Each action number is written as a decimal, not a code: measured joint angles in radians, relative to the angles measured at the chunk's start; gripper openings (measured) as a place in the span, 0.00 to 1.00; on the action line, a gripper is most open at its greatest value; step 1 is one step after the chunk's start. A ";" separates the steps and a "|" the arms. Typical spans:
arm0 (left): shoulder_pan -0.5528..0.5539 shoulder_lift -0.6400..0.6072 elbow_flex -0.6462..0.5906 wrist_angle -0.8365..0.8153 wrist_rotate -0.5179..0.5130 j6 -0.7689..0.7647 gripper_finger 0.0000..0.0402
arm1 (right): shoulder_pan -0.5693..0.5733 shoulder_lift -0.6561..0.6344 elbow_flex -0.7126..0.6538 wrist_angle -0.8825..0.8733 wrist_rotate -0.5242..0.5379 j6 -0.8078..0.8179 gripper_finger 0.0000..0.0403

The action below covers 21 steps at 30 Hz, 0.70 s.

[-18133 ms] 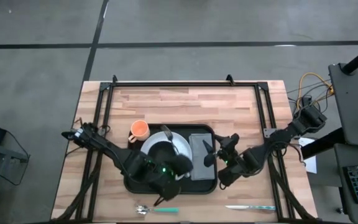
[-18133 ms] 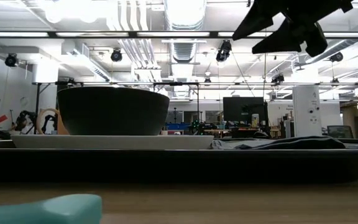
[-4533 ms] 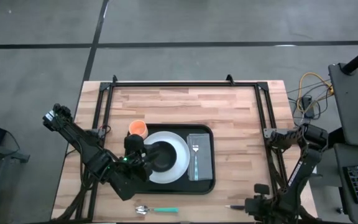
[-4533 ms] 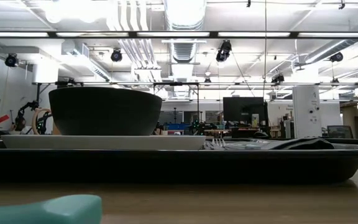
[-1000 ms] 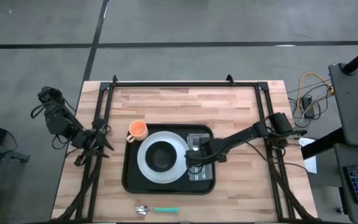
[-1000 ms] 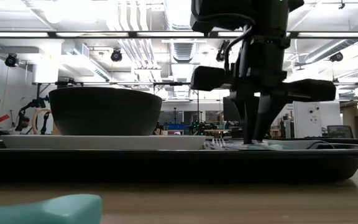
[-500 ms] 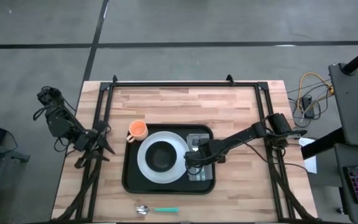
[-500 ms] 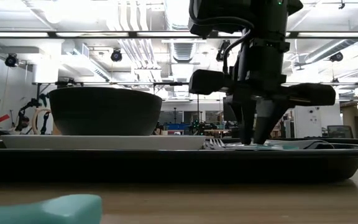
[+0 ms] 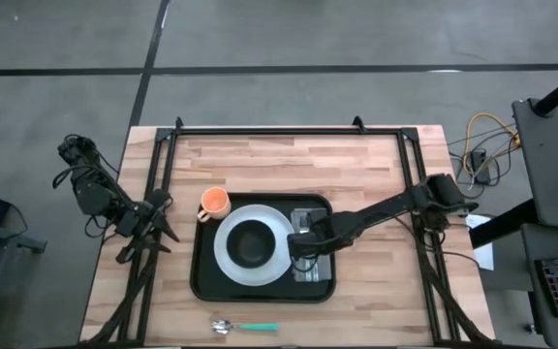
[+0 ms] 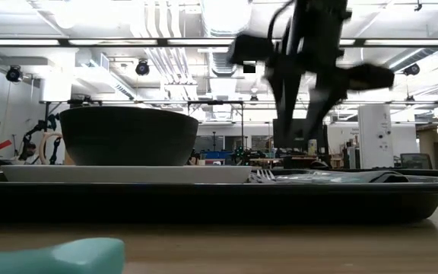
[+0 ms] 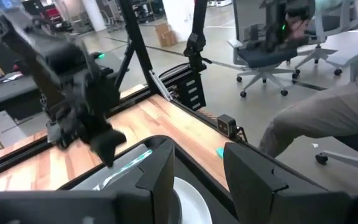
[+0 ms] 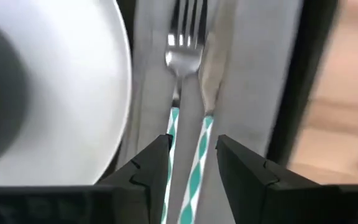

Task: Set up tray
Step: Put the green spoon to the right of the green table knife on the gray table napkin on the black serving tray

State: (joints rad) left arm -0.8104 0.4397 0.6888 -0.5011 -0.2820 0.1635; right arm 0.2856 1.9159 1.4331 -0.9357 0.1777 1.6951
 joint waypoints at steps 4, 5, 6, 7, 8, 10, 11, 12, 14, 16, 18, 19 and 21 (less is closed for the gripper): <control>0.000 0.020 0.000 -0.019 -0.121 -0.047 0.30 | 0.072 -0.038 0.073 -0.085 0.141 -0.075 0.33; 0.000 0.034 0.000 -0.037 -0.161 -0.071 0.30 | 0.096 -0.042 0.088 -0.081 0.169 -0.145 0.33; 0.001 0.054 0.000 -0.048 -0.196 -0.090 0.30 | 0.122 -0.044 0.103 -0.077 0.189 -0.229 0.34; 0.001 0.080 0.000 -0.052 -0.230 -0.105 0.30 | 0.146 -0.044 0.117 -0.068 0.197 -0.308 0.35; 0.001 0.111 0.000 -0.059 -0.263 -0.124 0.30 | 0.166 -0.044 0.126 -0.047 0.197 -0.369 0.35; 0.000 0.183 0.001 -0.062 -0.352 -0.179 0.30 | 0.198 -0.044 0.139 0.004 0.197 -0.469 0.37; 0.000 0.218 0.008 -0.070 -0.390 -0.221 0.30 | 0.214 -0.044 0.142 0.038 0.198 -0.521 0.38; 0.001 0.255 0.018 -0.070 -0.417 -0.268 0.30 | 0.231 -0.044 0.145 0.076 0.203 -0.569 0.38; 0.000 0.324 0.038 -0.066 -0.426 -0.367 0.30 | 0.260 -0.044 0.145 0.127 0.240 -0.644 0.40; -0.001 0.398 0.052 -0.066 -0.425 -0.470 0.30 | 0.286 -0.044 0.145 0.161 0.273 -0.701 0.42; 0.000 0.475 0.063 -0.072 -0.419 -0.568 0.30 | 0.306 -0.044 0.145 0.168 0.288 -0.744 0.43; -0.001 0.510 0.073 -0.072 -0.410 -0.606 0.30 | 0.313 -0.044 0.145 0.165 0.291 -0.761 0.43; -0.003 0.589 0.100 -0.059 -0.374 -0.652 0.30 | 0.322 -0.044 0.145 0.152 0.294 -0.780 0.44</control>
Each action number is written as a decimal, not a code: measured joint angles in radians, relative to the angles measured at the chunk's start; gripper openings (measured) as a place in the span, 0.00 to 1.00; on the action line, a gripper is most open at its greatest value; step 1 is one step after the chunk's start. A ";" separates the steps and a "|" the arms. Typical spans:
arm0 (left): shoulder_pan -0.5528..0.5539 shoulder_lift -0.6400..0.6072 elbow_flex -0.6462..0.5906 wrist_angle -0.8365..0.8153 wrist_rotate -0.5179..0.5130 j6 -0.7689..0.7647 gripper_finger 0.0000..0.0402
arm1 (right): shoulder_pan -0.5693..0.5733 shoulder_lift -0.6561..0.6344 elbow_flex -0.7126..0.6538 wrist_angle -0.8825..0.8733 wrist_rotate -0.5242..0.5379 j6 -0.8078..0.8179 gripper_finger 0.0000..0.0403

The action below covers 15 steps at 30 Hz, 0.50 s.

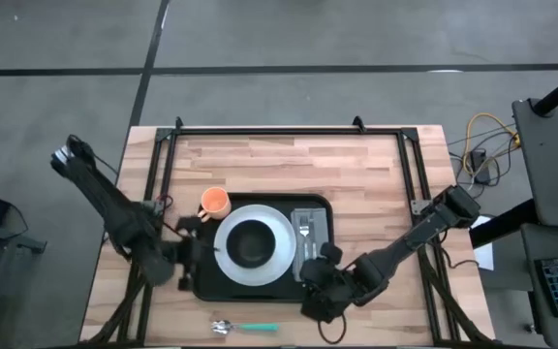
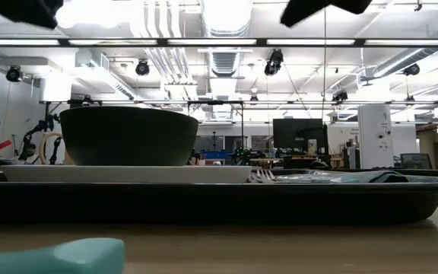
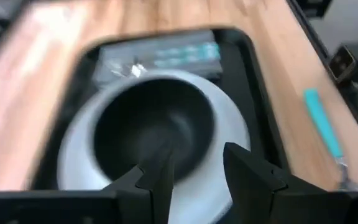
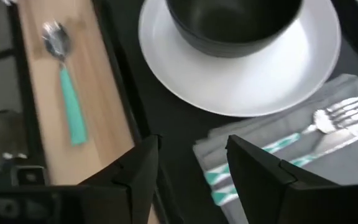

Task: Set up tray
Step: Put the green spoon to the right of the green table knife on the gray table napkin on the black serving tray

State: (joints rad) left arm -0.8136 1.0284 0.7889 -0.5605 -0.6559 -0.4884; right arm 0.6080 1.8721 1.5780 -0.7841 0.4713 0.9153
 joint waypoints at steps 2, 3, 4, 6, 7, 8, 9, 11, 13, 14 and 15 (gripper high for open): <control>-0.009 0.087 0.028 0.003 0.018 -0.043 0.30 | 0.010 0.000 -0.001 -0.029 0.000 -0.007 0.45; -0.013 0.127 0.050 0.004 0.019 -0.069 0.30 | 0.016 0.000 -0.001 -0.046 0.000 -0.015 0.46; -0.016 0.168 0.075 0.013 0.019 -0.100 0.30 | 0.023 0.000 -0.001 -0.065 -0.001 -0.024 0.46; -0.020 0.254 0.137 0.020 0.017 -0.155 0.30 | 0.036 0.001 -0.001 -0.108 -0.004 -0.041 0.47; -0.024 0.301 0.167 0.020 0.016 -0.170 0.30 | 0.041 0.001 0.000 -0.135 -0.005 -0.050 0.47; -0.028 0.348 0.198 0.017 0.016 -0.183 0.30 | 0.044 0.001 0.000 -0.159 -0.006 -0.055 0.48; -0.030 0.399 0.234 0.016 0.015 -0.197 0.30 | 0.045 0.001 0.000 -0.182 -0.008 -0.059 0.48; -0.032 0.490 0.311 0.015 0.009 -0.235 0.30 | 0.047 0.001 0.000 -0.224 -0.007 -0.061 0.49; -0.032 0.575 0.389 0.008 0.007 -0.270 0.30 | 0.046 0.001 0.000 -0.263 -0.006 -0.070 0.50; -0.032 0.616 0.425 -0.006 0.006 -0.286 0.30 | 0.047 0.001 0.000 -0.283 -0.006 -0.076 0.51; -0.032 0.655 0.455 -0.015 0.006 -0.299 0.30 | 0.047 0.001 0.000 -0.300 -0.006 -0.079 0.51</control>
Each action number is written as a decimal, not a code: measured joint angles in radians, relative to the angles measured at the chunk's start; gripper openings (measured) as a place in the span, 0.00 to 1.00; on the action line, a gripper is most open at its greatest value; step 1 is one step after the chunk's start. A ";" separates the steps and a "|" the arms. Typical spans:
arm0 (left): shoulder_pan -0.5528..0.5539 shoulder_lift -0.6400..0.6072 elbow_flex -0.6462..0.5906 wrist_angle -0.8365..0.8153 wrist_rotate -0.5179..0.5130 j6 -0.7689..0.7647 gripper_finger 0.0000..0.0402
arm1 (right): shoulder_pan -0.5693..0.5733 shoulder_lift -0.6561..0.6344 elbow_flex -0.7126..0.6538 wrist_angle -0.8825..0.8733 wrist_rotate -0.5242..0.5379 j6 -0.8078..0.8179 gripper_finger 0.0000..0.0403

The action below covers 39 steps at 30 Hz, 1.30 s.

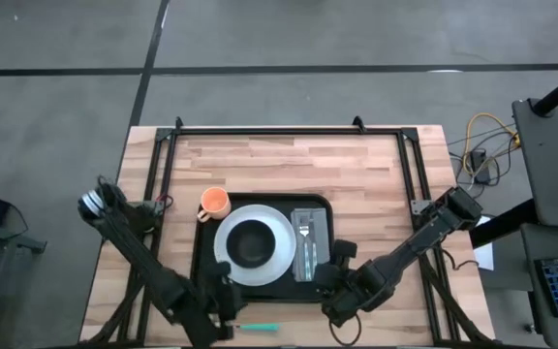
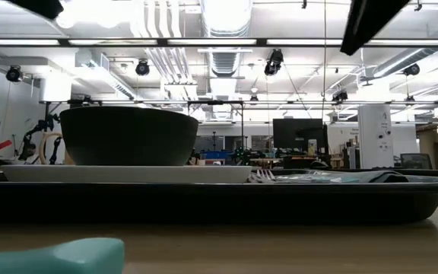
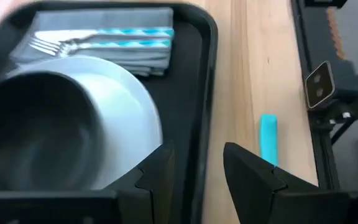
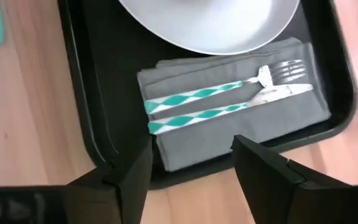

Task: Set up tray
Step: Put the green spoon to the right of the green table knife on the gray table napkin on the black serving tray

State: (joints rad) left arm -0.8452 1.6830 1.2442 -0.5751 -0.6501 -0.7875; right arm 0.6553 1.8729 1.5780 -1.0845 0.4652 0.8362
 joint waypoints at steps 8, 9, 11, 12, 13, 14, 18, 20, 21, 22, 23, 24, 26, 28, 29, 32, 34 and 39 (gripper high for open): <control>0.006 0.233 0.225 -0.012 0.069 -0.121 0.30 | 0.004 -0.001 -0.028 -0.010 0.006 -0.083 0.57; 0.005 0.257 0.250 -0.014 0.074 -0.136 0.30 | 0.005 -0.001 -0.032 -0.012 0.005 -0.092 0.57; 0.000 0.303 0.298 -0.029 0.077 -0.159 0.30 | 0.006 -0.001 -0.037 -0.012 0.003 -0.105 0.59; -0.003 0.322 0.321 -0.045 0.077 -0.171 0.30 | 0.007 -0.001 -0.039 -0.012 0.001 -0.109 0.59; -0.007 0.340 0.342 -0.073 0.077 -0.192 0.30 | 0.009 -0.001 -0.040 -0.011 0.000 -0.112 0.60; -0.011 0.353 0.358 -0.112 0.077 -0.224 0.30 | 0.011 -0.001 -0.041 -0.012 -0.001 -0.119 0.61; -0.051 0.362 0.369 -0.276 0.080 -0.375 0.30 | 0.038 -0.001 -0.045 -0.012 -0.002 -0.133 0.63; -0.082 0.352 0.356 -0.332 0.095 -0.434 0.30 | 0.058 -0.001 -0.045 -0.012 -0.005 -0.133 0.64; -0.098 0.347 0.351 -0.348 0.110 -0.450 0.30 | 0.068 -0.001 -0.045 -0.012 -0.005 -0.133 0.65; -0.113 0.345 0.348 -0.354 0.128 -0.464 0.30 | 0.076 -0.001 -0.045 -0.012 -0.007 -0.133 0.65; -0.123 0.345 0.347 -0.351 0.147 -0.467 0.30 | 0.083 -0.001 -0.045 -0.012 -0.006 -0.133 0.66; -0.132 0.345 0.346 -0.349 0.158 -0.468 0.30 | 0.088 -0.001 -0.045 -0.012 -0.006 -0.130 0.66; -0.139 0.345 0.345 -0.348 0.180 -0.469 0.30 | 0.094 -0.001 -0.045 -0.012 -0.005 -0.116 0.67; -0.138 0.345 0.343 -0.338 0.188 -0.467 0.30 | 0.095 -0.001 -0.045 -0.011 -0.005 -0.101 0.67; -0.137 0.345 0.343 -0.333 0.188 -0.456 0.30 | 0.095 -0.001 -0.045 -0.012 -0.005 -0.094 0.68; -0.136 0.344 0.337 -0.323 0.188 -0.408 0.30 | 0.095 -0.001 -0.045 -0.011 -0.005 -0.087 0.67; -0.136 0.344 0.325 -0.324 0.188 -0.403 0.30 | 0.095 -0.002 -0.045 -0.011 -0.004 -0.084 0.67; -0.135 0.344 0.286 -0.275 0.189 -0.399 0.30 | 0.095 -0.002 -0.045 -0.011 -0.002 -0.080 0.68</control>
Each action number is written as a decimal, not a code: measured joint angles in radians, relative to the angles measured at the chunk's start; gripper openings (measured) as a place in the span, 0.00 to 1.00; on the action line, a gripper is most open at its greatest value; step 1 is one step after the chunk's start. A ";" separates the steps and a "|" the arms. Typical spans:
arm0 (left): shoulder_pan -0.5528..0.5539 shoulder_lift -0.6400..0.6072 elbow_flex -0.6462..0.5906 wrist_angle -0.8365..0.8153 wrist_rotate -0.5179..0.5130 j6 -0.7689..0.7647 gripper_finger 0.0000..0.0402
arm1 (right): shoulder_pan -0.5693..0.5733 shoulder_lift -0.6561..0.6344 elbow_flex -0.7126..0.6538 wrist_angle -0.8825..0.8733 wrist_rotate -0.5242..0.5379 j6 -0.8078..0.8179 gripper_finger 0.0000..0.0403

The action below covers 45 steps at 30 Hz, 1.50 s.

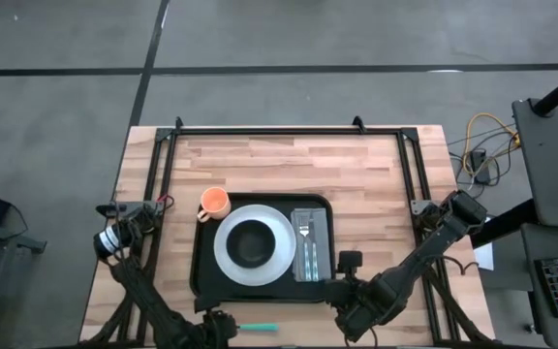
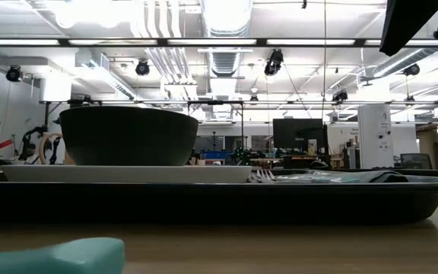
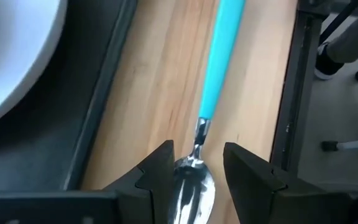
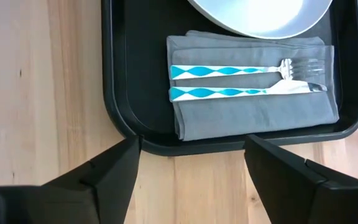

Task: Set up tray
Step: Put the green spoon to the right of the green table knife on the gray table napkin on the black serving tray

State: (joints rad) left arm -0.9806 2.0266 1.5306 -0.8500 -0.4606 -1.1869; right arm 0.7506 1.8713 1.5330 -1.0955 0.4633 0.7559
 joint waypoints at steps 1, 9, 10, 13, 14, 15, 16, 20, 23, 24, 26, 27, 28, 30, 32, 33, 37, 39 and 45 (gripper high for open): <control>0.002 0.000 -0.007 0.011 0.000 0.004 0.30 | 0.000 0.000 0.000 0.000 0.000 0.000 0.69; 0.027 0.000 -0.082 0.149 0.017 0.039 0.30 | 0.000 0.000 0.000 0.000 0.000 0.000 0.71; 0.032 0.000 -0.088 0.157 0.023 0.049 0.30 | 0.000 0.000 0.000 0.000 0.000 0.000 0.71; 0.042 0.000 -0.090 0.180 0.025 0.064 0.30 | 0.000 0.000 0.000 0.000 -0.006 0.000 0.71; 0.045 0.000 -0.090 0.191 0.025 0.077 0.30 | 0.000 0.000 0.000 0.000 -0.013 0.000 0.71; 0.049 0.000 -0.090 0.202 0.026 0.094 0.30 | 0.000 0.000 0.000 0.000 -0.016 0.000 0.71; 0.054 0.000 -0.090 0.213 0.026 0.111 0.30 | 0.000 0.000 0.000 0.000 -0.017 0.000 0.72; 0.078 0.000 -0.095 0.240 0.043 0.154 0.30 | 0.003 0.000 0.000 0.000 -0.019 0.000 0.72; 0.089 0.000 -0.108 0.248 0.045 0.165 0.30 | 0.005 0.000 0.000 0.000 -0.019 0.000 0.73; 0.091 0.000 -0.111 0.261 0.045 0.176 0.30 | 0.006 0.000 0.000 0.000 -0.019 0.000 0.73; 0.097 0.000 -0.117 0.294 0.044 0.208 0.30 | 0.007 0.000 0.000 0.000 -0.020 0.000 0.73; 0.101 0.000 -0.118 0.312 0.045 0.225 0.30 | 0.007 0.000 0.000 0.000 -0.020 0.000 0.73; 0.105 0.000 -0.120 0.334 0.046 0.236 0.30 | 0.007 0.000 0.000 0.000 -0.020 0.000 0.73; 0.115 0.000 -0.123 0.372 0.044 0.258 0.30 | 0.007 0.000 0.000 0.000 -0.021 0.000 0.73; 0.120 0.004 -0.125 0.389 0.043 0.272 0.30 | 0.008 0.000 0.000 0.000 -0.021 0.000 0.73; 0.121 0.008 -0.125 0.392 0.043 0.277 0.30 | 0.010 0.000 0.000 0.000 -0.021 -0.001 0.73; 0.122 0.037 -0.125 0.398 0.058 0.277 0.30 | 0.011 0.000 0.000 0.000 -0.022 -0.003 0.74; 0.122 0.053 -0.124 0.401 0.060 0.277 0.30 | 0.011 0.000 0.000 0.000 -0.022 -0.003 0.74; 0.122 0.064 -0.122 0.421 0.046 0.271 0.29 | 0.011 0.000 0.000 0.000 -0.022 -0.004 0.74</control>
State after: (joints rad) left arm -0.8585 2.0904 1.4086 -0.4287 -0.4147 -0.9161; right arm 0.7620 1.8713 1.5333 -1.0958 0.4412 0.7517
